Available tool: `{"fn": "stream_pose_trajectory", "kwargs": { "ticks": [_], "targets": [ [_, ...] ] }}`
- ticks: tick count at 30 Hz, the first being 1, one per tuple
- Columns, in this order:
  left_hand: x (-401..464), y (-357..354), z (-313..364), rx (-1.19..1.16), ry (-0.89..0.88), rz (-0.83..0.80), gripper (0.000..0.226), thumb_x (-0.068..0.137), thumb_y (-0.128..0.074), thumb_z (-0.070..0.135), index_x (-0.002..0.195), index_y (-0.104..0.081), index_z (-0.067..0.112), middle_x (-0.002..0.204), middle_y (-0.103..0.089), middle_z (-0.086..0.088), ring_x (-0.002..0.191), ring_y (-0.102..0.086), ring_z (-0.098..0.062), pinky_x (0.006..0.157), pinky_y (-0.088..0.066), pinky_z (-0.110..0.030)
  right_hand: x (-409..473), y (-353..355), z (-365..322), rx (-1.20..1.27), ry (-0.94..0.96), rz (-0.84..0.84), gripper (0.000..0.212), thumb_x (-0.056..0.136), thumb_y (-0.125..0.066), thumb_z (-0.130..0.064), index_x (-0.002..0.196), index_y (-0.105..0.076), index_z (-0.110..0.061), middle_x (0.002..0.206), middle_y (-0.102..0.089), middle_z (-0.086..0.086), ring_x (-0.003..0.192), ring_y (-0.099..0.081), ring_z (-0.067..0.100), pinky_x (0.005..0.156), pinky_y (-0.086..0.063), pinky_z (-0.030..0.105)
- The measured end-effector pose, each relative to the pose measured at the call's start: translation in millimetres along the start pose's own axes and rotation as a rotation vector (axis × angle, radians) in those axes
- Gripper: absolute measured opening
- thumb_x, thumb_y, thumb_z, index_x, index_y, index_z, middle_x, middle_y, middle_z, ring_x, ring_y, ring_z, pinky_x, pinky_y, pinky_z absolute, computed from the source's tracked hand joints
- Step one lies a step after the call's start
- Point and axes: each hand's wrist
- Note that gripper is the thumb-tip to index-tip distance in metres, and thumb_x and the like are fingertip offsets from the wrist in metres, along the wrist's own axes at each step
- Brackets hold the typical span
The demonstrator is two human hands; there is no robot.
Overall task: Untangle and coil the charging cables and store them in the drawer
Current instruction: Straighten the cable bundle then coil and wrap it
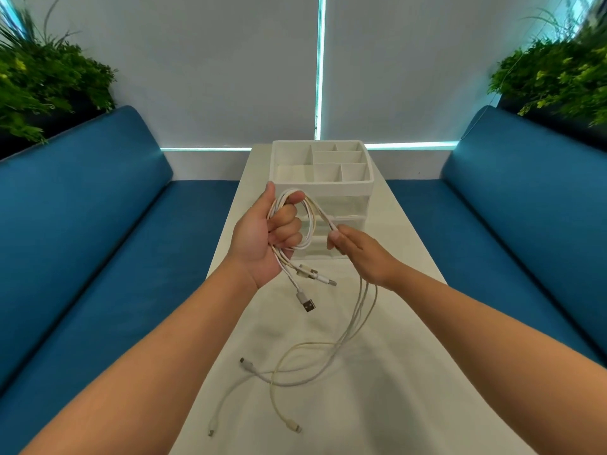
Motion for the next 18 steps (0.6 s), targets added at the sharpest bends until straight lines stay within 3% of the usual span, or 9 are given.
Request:
{"fn": "stream_pose_trajectory", "kwargs": {
  "ticks": [4, 7, 10, 12, 15, 18],
  "targets": [
    [-1.3, -3.3, -5.8, -0.013, -0.018, 0.018, 0.045, 0.103, -0.034, 0.041, 0.089, -0.062, 0.008, 0.045, -0.029, 0.009, 0.035, -0.024, -0.004, 0.037, -0.022, -0.016, -3.9, -11.4, -1.7, -0.037, -0.087, 0.097, 0.043, 0.099, -0.035, -0.050, 0.095, -0.062, -0.016, 0.074, -0.058, -0.011, 0.070, -0.055, 0.016, 0.067, -0.046, 0.032],
    [-0.4, -3.7, -8.5, -0.001, -0.081, 0.105, 0.046, 0.103, -0.037, 0.042, 0.095, -0.065, 0.007, 0.048, -0.028, 0.008, 0.037, -0.024, -0.005, 0.038, -0.026, -0.017, -10.6, -18.8, -4.5, -0.474, -0.050, 0.061, 0.037, 0.101, -0.020, -0.050, 0.100, -0.041, -0.019, 0.068, -0.054, 0.000, 0.063, -0.052, 0.025, 0.060, -0.043, 0.037],
    [0.7, -1.6, -7.0, 0.080, -0.150, 0.234, 0.046, 0.102, -0.040, 0.043, 0.103, -0.066, 0.005, 0.049, -0.030, 0.007, 0.041, -0.029, -0.006, 0.042, -0.033, -0.017, -20.6, -17.6, -5.6, -0.644, 0.034, -0.047, 0.022, 0.102, -0.022, -0.035, 0.111, -0.030, -0.016, 0.067, -0.050, 0.003, 0.054, -0.046, 0.025, 0.054, -0.035, 0.035],
    [0.5, -0.7, -8.0, 0.126, -0.177, 0.304, 0.048, 0.102, -0.041, 0.043, 0.107, -0.067, 0.004, 0.048, -0.037, 0.007, 0.047, -0.041, -0.006, 0.053, -0.044, -0.019, -22.7, -15.4, -6.2, -0.729, 0.151, -0.138, 0.019, 0.103, -0.027, -0.030, 0.113, -0.033, -0.015, 0.078, -0.053, 0.005, 0.062, -0.050, 0.028, 0.057, -0.040, 0.036],
    [1.0, -0.2, -12.7, 0.157, -0.206, 0.350, 0.048, 0.102, -0.041, 0.040, 0.117, -0.062, 0.000, 0.049, -0.056, 0.007, 0.072, -0.066, -0.013, 0.083, -0.054, -0.031, -19.9, -8.7, -6.5, -0.787, 0.349, -0.177, 0.026, 0.103, -0.035, -0.033, 0.121, -0.049, -0.019, 0.099, -0.059, 0.003, 0.082, -0.056, 0.026, 0.065, -0.044, 0.036],
    [2.8, 2.9, -16.6, 0.175, -0.219, 0.365, 0.046, 0.103, -0.041, 0.037, 0.120, -0.058, -0.002, 0.056, -0.059, 0.003, 0.093, -0.073, -0.022, 0.094, -0.054, -0.044, -17.8, -3.7, -8.1, -0.786, 0.500, -0.115, 0.033, 0.098, -0.047, -0.038, 0.125, -0.061, -0.026, 0.091, -0.062, -0.002, 0.076, -0.062, 0.024, 0.055, -0.040, 0.029]
  ]
}}
Point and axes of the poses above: each hand's wrist, its own x-axis towards the middle knuckle, its own y-axis out of the back of the hand, z = x × y
